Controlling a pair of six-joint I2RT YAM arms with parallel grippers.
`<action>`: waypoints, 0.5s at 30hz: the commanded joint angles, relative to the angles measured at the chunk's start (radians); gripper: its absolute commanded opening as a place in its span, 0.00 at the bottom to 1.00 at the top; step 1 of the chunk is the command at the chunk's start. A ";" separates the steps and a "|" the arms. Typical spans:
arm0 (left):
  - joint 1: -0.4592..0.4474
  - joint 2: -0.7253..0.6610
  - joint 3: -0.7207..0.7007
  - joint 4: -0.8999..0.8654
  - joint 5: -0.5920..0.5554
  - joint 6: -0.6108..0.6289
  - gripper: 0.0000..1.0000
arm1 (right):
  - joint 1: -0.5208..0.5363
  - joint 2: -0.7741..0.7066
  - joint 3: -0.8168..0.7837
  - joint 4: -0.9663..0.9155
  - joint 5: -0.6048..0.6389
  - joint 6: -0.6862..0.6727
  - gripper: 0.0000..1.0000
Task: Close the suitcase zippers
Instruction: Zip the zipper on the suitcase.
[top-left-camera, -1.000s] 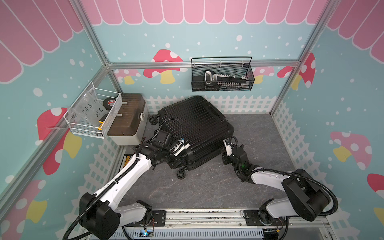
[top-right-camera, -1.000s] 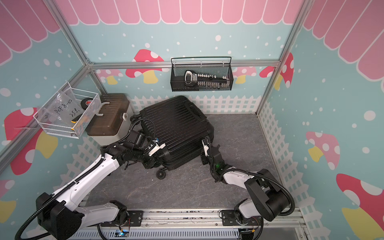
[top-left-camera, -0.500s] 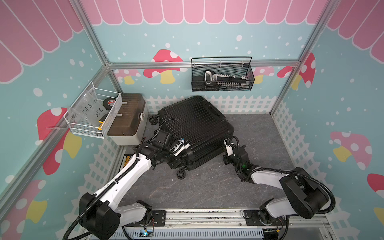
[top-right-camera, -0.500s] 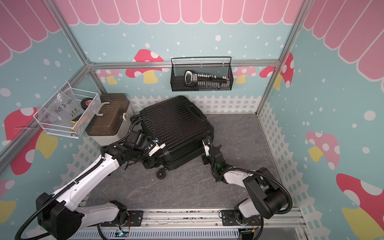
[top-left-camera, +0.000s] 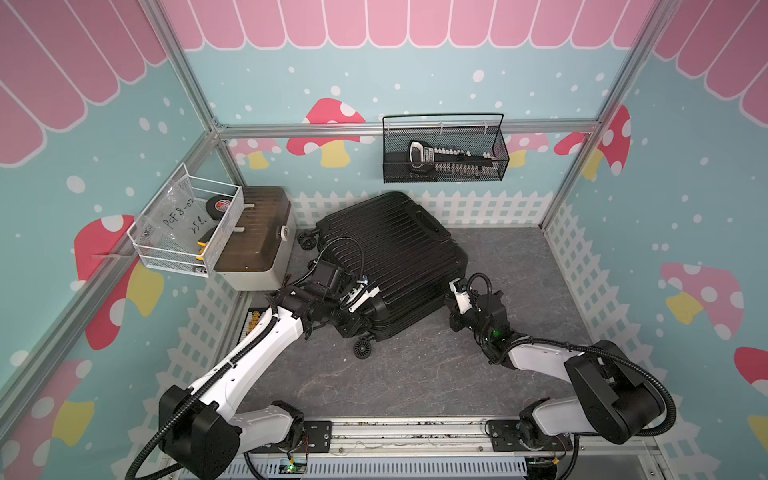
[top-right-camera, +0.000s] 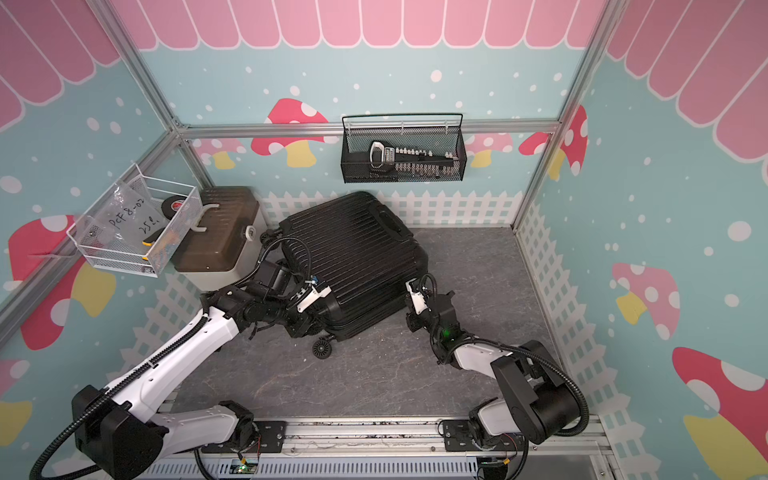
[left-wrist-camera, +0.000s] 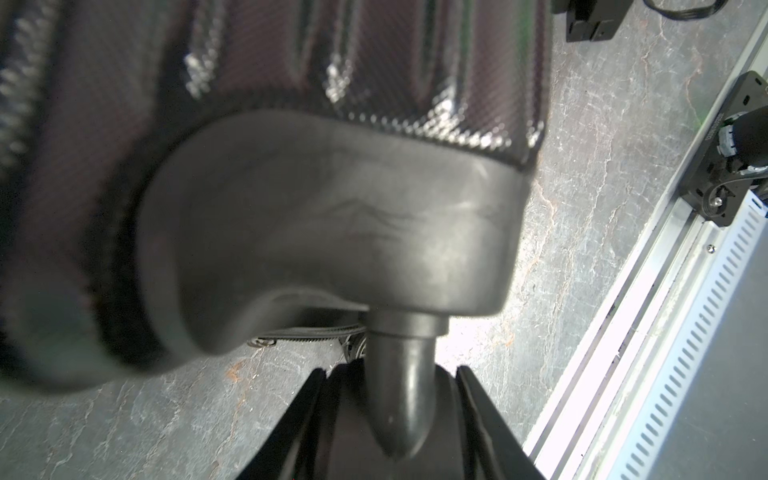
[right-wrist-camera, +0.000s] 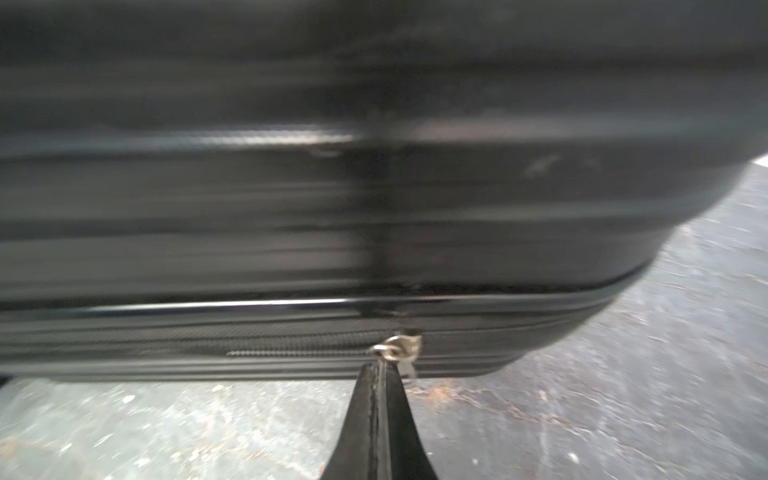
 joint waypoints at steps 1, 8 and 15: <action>-0.011 -0.024 0.019 -0.016 0.039 -0.019 0.30 | -0.008 -0.027 -0.019 0.025 -0.090 -0.018 0.00; -0.011 -0.038 0.015 -0.002 0.016 -0.020 0.30 | -0.010 -0.097 -0.055 -0.046 0.030 -0.028 0.02; -0.011 -0.050 0.010 0.004 0.031 -0.020 0.30 | -0.010 -0.112 -0.049 -0.068 0.034 -0.047 0.44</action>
